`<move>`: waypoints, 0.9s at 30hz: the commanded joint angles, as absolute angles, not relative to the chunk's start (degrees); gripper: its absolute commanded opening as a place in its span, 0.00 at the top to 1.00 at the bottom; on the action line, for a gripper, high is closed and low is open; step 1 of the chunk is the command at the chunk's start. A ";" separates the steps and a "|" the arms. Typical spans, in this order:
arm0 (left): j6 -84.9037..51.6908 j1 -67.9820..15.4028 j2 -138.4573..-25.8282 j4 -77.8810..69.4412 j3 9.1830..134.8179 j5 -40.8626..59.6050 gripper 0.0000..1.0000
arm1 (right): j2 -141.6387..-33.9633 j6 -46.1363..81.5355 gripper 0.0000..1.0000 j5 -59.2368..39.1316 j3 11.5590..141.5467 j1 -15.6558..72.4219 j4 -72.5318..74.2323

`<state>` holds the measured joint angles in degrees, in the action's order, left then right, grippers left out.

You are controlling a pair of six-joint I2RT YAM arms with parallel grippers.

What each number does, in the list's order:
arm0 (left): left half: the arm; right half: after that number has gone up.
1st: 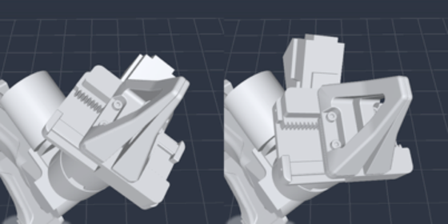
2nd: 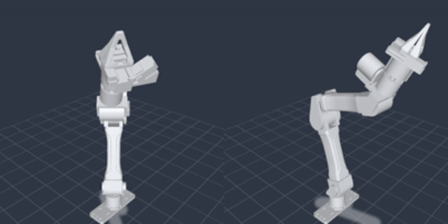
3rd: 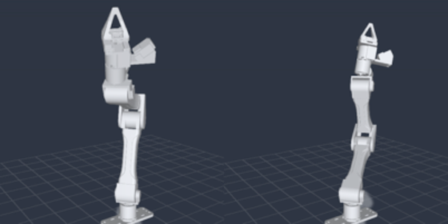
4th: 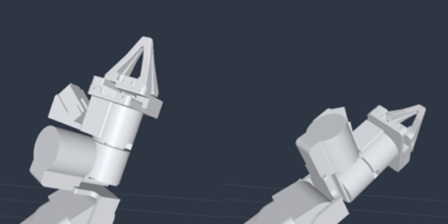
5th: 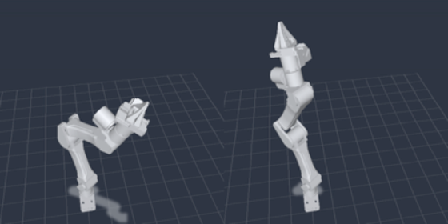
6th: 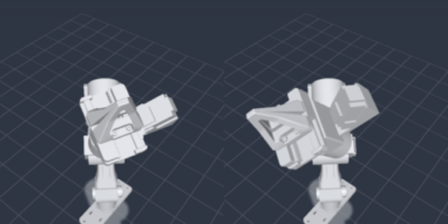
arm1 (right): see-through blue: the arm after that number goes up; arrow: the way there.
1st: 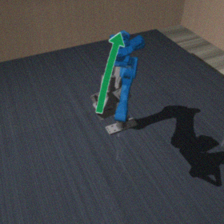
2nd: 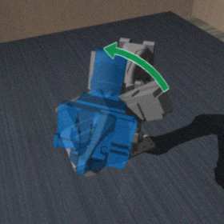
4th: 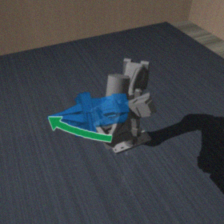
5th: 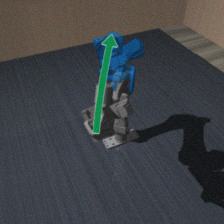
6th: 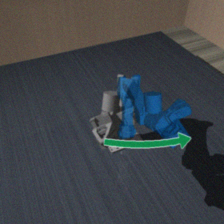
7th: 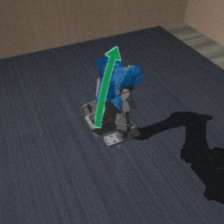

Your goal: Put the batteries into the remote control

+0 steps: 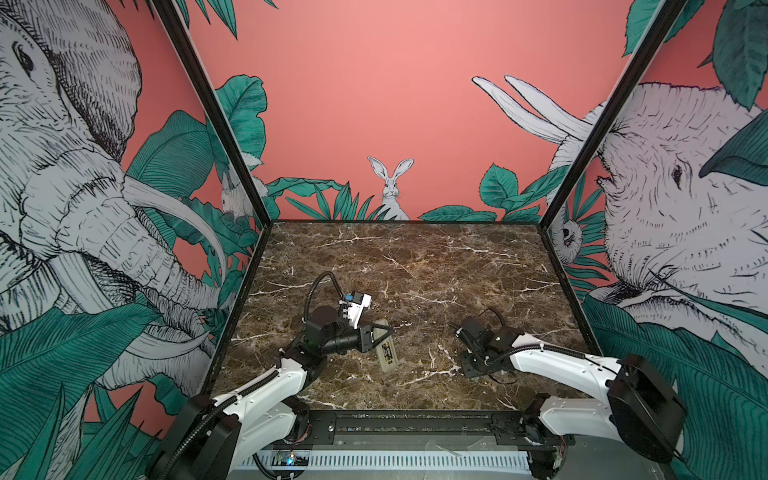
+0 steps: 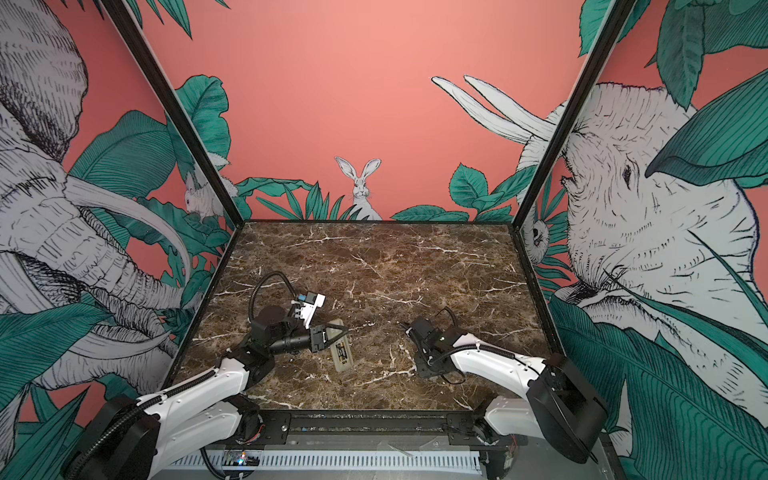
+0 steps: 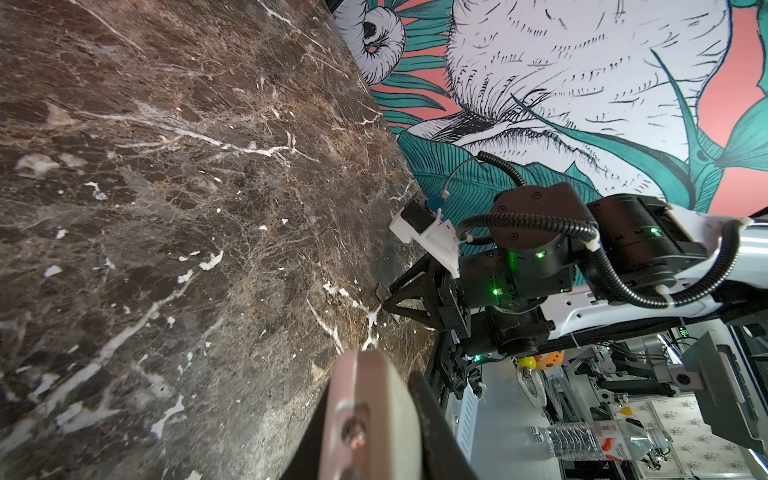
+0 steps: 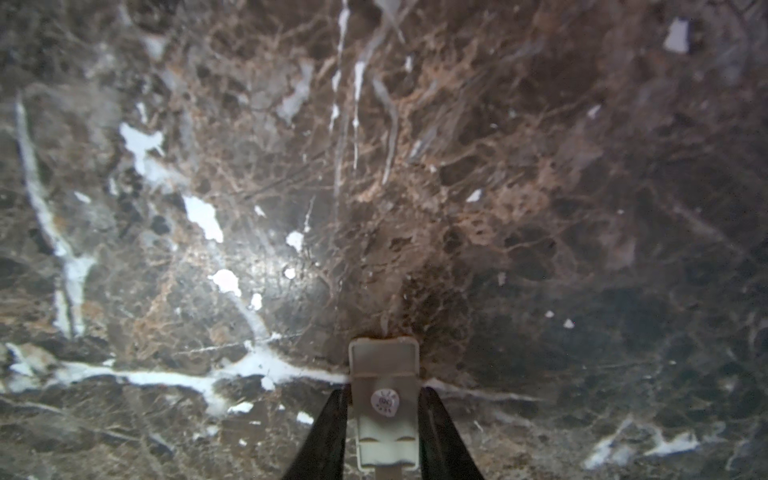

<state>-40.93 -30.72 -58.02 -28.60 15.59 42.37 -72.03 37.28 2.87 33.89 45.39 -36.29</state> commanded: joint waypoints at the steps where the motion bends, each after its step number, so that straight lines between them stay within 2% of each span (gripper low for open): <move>1: -41.22 -30.81 -56.61 -29.99 14.90 42.80 1.00 | -71.56 37.96 0.71 3.36 34.37 45.70 -36.63; 27: -41.22 -30.85 -56.51 -29.88 14.95 42.83 1.00 | -72.90 38.41 0.73 4.33 32.78 45.79 -37.37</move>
